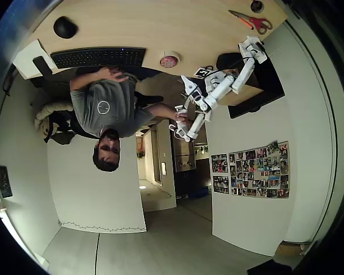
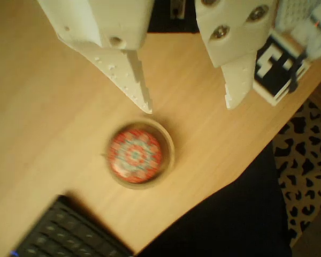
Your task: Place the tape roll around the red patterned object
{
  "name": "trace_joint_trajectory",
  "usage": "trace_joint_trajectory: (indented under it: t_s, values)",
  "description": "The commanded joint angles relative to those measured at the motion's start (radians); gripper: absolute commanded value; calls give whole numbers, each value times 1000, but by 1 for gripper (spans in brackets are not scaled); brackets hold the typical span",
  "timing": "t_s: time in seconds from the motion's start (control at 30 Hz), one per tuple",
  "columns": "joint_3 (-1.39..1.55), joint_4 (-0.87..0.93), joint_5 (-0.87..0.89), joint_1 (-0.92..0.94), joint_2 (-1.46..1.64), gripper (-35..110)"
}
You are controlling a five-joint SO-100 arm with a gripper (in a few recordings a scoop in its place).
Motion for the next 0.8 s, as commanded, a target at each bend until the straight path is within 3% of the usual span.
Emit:
trace_joint_trajectory:
  t_s: [0.0,0.2,0.43,0.77]
  values:
    - [212,17,0,3,284,37]
    - [669,-29,80,6,672,39]
    - [1368,-399,133,3,1072,39]
    - [1603,-557,164,26,1124,40]
